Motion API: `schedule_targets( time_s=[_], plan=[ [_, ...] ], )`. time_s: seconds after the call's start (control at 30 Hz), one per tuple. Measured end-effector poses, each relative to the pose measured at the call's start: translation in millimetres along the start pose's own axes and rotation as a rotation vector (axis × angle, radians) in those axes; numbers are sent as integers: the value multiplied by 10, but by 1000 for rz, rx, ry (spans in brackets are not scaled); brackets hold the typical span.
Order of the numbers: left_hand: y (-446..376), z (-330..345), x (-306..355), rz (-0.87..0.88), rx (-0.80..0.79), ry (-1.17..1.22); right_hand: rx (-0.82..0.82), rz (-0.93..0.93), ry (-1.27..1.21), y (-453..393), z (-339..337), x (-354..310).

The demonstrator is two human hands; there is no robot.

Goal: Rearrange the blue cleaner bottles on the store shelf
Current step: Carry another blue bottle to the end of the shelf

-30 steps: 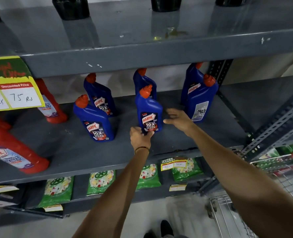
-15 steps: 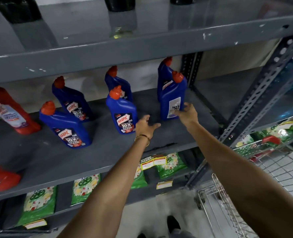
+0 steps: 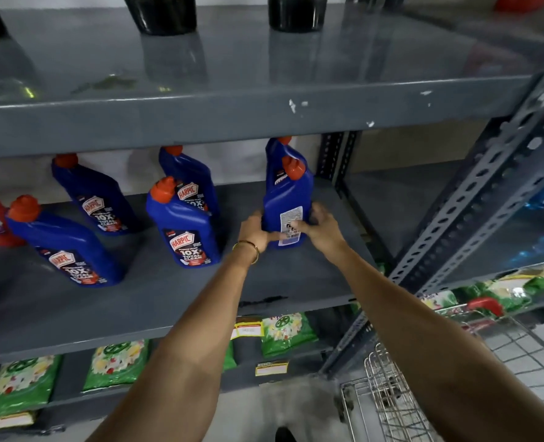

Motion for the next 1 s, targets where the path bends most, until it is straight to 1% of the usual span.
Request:
schedule_targets(
  time_s=[0.07,0.17,0.27,0.33,0.4,0.43,0.47,0.53,0.57,0.67,0.7,0.77,0.83,0.87,0.93,1.0],
  plan=[
    [59,-12,7,23,43,10,-65,-10,-66,6,-19,-20],
    [172,30,82,80,183,-21,-122,-21,-134,60,-16,-140],
    [255,99,204,111,313,-144,-128,-58,-35,111,70,-271],
    [295,131,254,151,331,-209,-101,-44,-21,126,129,-308],
    [316,111,258,227,266,-252,-71,-12,-91,154,143,-310],
    [304,58,229,242,212,-190,-75,-12,-130,163,132,-299],
    [285,-6,193,221,154,-58,-96,-22,-157,167,108,-280],
    [252,-133,124,92,18,263,-186,-42,-202,166,28,-246],
    [245,-171,85,14,-46,360,-249,-43,-237,160,-13,-234],
    [276,-173,-3,-183,-206,552,-448,15,-368,128,-101,-222],
    [289,-150,-22,-216,-242,614,-494,35,-391,126,-118,-218],
    [291,-104,-34,-222,-300,705,-545,74,-414,136,-146,-212],
    [282,-78,-5,-189,-320,715,-577,102,-421,127,-184,-185],
    [273,-63,2,-174,-300,690,-593,106,-415,124,-203,-172],
    [250,-20,19,-152,-188,616,-593,112,-408,106,-244,-146],
    [214,42,39,-135,-56,535,-547,103,-424,67,-286,-114]
  ],
)
Point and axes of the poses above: each hand's wrist, its own y-axis away from the middle knuckle, its own z-axis out of the palm, x = y × z, the point moved 1 cm from there along -y, towards the middle knuckle, and after that the axes turned 15 degrees about z, right-handed, at the moved point
